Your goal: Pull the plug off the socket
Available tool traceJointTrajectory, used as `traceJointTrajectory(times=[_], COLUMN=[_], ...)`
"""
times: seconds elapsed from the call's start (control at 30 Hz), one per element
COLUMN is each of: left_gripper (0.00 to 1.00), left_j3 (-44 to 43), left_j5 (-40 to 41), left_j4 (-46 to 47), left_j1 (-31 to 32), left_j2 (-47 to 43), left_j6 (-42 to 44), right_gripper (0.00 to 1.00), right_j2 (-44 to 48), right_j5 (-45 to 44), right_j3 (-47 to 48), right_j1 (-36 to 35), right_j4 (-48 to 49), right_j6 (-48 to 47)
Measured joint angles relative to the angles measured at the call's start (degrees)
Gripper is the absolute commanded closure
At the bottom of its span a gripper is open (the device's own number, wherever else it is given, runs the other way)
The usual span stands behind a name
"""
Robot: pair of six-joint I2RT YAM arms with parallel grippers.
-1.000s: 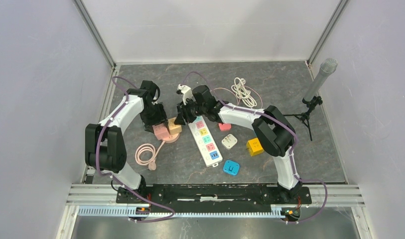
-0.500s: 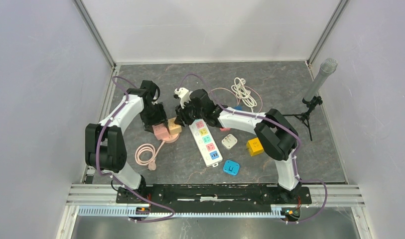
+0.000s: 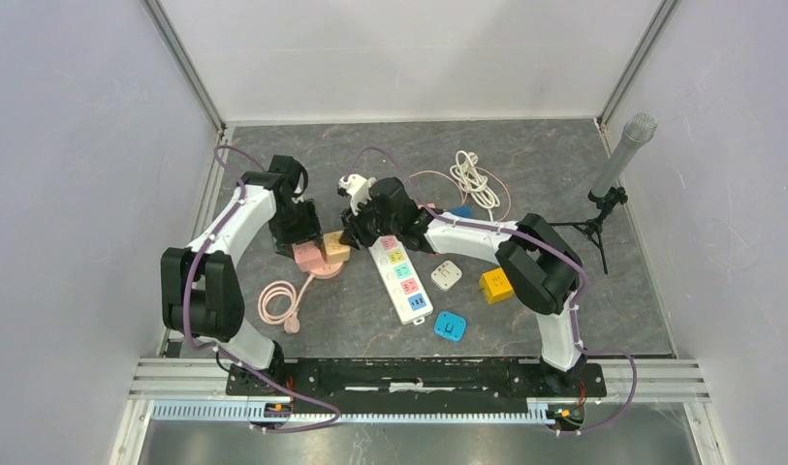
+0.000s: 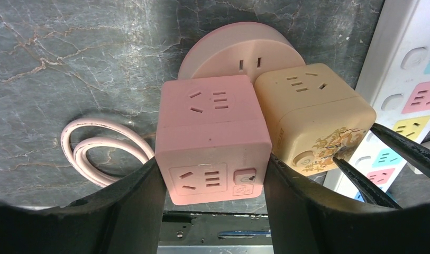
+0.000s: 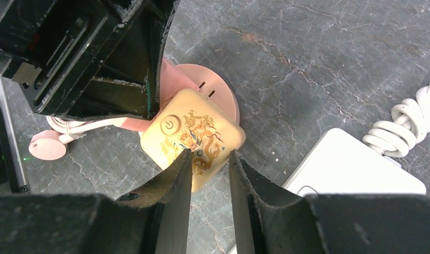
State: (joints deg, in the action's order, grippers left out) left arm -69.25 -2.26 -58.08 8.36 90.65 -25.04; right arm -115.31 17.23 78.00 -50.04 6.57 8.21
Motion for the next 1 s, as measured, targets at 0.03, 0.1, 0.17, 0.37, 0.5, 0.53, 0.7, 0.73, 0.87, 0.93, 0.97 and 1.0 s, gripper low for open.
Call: traceJointTrajectory(times=[0.03,0.1,0.17,0.37,0.5,0.53,0.7,0.73,0.87,0.93,0.97,1.0], left_gripper=[0.98,0.98,0.98,0.98,0.98,0.98,0.98,0.98,0.98,0.98,0.98,0.98], left_j3=[0.15,0.79,1.25,1.36,0.42,0.24,-0.07,-0.09,-0.11,-0.11,-0.02,0.35], left_j5=[-0.09,-0.22,-0.24,-0.17,2.49,3.41,4.44,4.50,4.63,4.55,4.48,4.33], left_j4=[0.11,0.59,0.83,0.48,-0.94,-1.57,-2.51,-2.49,-2.54,-2.49,-2.40,-2.08], left_j1=[0.00,-0.04,-0.17,-0.15,1.79,2.19,2.34,2.34,2.32,2.29,2.27,2.23], left_j2=[-0.07,-0.52,-0.83,-0.92,-0.92,-0.92,-0.92,-0.92,-0.92,-1.03,-1.16,-1.57], left_j6=[0.07,0.20,0.20,0.15,0.02,0.00,-0.02,-0.02,0.07,0.13,0.17,0.24], right_gripper=[0.63,0.61,0.59,0.48,0.47,0.47,0.46,0.46,0.42,0.42,0.42,0.42], right_j2=[0.11,0.22,0.22,-0.48,-1.49,-1.73,-2.73,-2.80,-2.95,-3.15,-3.32,-3.45], right_j5=[-0.15,-0.50,-0.79,-2.27,-4.13,-4.81,-6.71,-6.82,-6.78,-6.73,-6.54,-6.29], right_j3=[-0.15,-0.26,-0.24,1.90,4.22,4.90,6.93,7.02,7.06,7.06,7.06,7.06], right_j1=[-0.11,-0.37,-0.63,-1.51,-3.23,-3.65,-4.61,-4.66,-4.68,-4.66,-4.61,-4.59], right_j4=[0.17,0.35,0.39,-1.99,-3.85,-4.63,-6.10,-6.27,-6.45,-6.43,-6.38,-6.34], right_j6=[-0.24,-0.81,-1.14,-2.60,-3.52,-3.72,-4.02,-4.02,-4.02,-4.02,-4.02,-3.98])
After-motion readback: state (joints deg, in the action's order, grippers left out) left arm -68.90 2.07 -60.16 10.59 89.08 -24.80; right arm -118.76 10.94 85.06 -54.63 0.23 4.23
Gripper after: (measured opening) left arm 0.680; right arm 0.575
